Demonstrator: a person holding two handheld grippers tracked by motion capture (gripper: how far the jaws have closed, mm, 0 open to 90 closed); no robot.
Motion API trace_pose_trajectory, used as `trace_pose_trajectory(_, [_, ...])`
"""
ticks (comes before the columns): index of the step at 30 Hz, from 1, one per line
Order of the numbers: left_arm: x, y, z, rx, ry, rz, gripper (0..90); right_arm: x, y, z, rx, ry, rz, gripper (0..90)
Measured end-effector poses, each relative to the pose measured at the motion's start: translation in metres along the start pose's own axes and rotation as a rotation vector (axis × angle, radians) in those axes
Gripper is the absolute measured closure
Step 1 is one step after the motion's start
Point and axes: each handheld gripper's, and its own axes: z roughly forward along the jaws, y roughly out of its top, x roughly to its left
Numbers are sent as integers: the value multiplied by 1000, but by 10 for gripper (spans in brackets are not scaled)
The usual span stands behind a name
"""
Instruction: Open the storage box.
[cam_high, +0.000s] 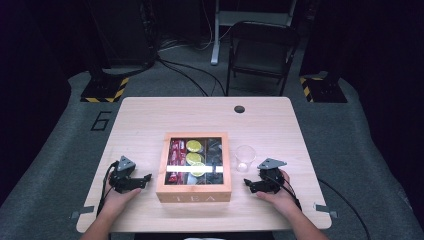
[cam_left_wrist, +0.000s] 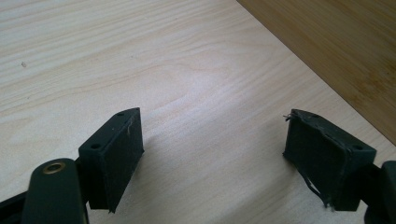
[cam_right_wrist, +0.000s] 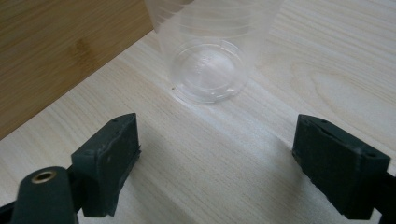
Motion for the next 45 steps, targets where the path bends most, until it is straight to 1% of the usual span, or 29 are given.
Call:
trace_pose_trajectory(1, [0, 0, 0, 0, 0, 0, 192, 0, 0, 0, 0, 0, 0, 152])
trace_pose_trajectory(2, [0, 0, 0, -1, 2, -1, 192, -2, -1, -2, -3, -6, -17, 185])
trace_pose_trajectory(4, [0, 0, 0, -5, 7, -7, 203, -1, -1, -2, -12, -7, 4, 215])
trace_pose_trajectory(5, [0, 0, 0, -11, 12, -14, 215, -2, -2, -2, -18, -8, -5, 231])
trace_pose_trajectory(8, [2, 0, -1, -11, 21, -20, 286, -3, -3, -5, -15, -4, 7, 263])
trace_pose_trajectory(9, [4, 1, -3, -4, 21, -48, 308, -4, -3, -7, -12, 0, 23, 305])
trace_pose_trajectory(10, [4, 2, -5, 6, 25, -58, 338, -5, -2, -9, -9, 11, 43, 314])
trace_pose_trajectory(11, [4, 2, -5, -2, 34, -58, 359, -5, -2, -11, -9, 14, 48, 324])
trace_pose_trajectory(14, [4, 4, -9, -9, 23, -66, 420, -3, 1, -19, -30, -18, 19, 364])
trace_pose_trajectory(16, [5, 4, -10, -7, 15, -59, 446, -2, 3, -23, -35, -25, -1, 396])
trace_pose_trajectory(17, [4, 6, -12, -9, -6, -61, 456, -1, 4, -26, -35, -29, -25, 409])
trace_pose_trajectory(19, [2, 7, -13, -18, -11, -55, 477, 1, 5, -29, -37, -30, -34, 423])
trace_pose_trajectory(20, [1, 8, -14, -12, -17, -53, 489, 1, 6, -30, -38, -25, -45, 433])
trace_pose_trajectory(21, [0, 9, -15, -17, -18, -44, 502, 2, 6, -31, -42, -30, -45, 445])
trace_pose_trajectory(22, [-1, 10, -17, -17, -22, -37, 513, 3, 6, -33, -41, -21, -41, 460])
trace_pose_trajectory(23, [-1, 11, -18, -27, -24, -32, 515, 3, 7, -34, -49, -21, -45, 469])
trace_pose_trajectory(24, [-2, 11, -19, -35, -25, -40, 518, 4, 7, -36, -54, -25, -47, 478])
trace_pose_trajectory(25, [-2, 12, -20, -32, -29, -39, 519, 4, 8, -38, -57, -19, -47, 490])
trace_pose_trajectory(27, [-3, 13, -23, -43, -37, -52, 521, 6, 10, -42, -69, -9, -31, 512])
trace_pose_trajectory(28, [-3, 14, -26, -39, -35, -55, 525, 7, 12, -45, -72, -6, -28, 519])
trace_pose_trajectory(29, [-4, 15, -28, -44, -30, -59, 531, 9, 15, -48, -84, 6, -10, 523])
trace_pose_trajectory(30, [-6, 16, -31, -53, -22, -67, 535, 10, 18, -52, -87, 20, -13, 542])
trace_pose_trajectory(32, [-7, 18, -36, -62, -27, -82, 538, 15, 26, -59, -93, 35, -33, 573])
trace_pose_trajectory(36, [-10, 20, -42, -76, -20, -96, 537, 26, 42, -74, -93, 37, -102, 681])
trace_pose_trajectory(37, [-10, 21, -43, -74, -24, -94, 535, 29, 45, -78, -94, 46, -101, 710])
trace_pose_trajectory(39, [-11, 21, -43, -69, -27, -80, 528, 34, 50, -84, -102, 61, -138, 747])
trace_pose_trajectory(40, [-12, 21, -43, -70, -27, -79, 522, 38, 51, -85, -110, 67, -133, 779])
trace_pose_trajectory(44, [-14, 21, -42, -55, -26, -61, 490, 48, 49, -90, -126, 110, -139, 847])
trace_pose_trajectory(45, [-15, 21, -40, -63, -25, -60, 483, 50, 48, -90, -133, 120, -139, 857])
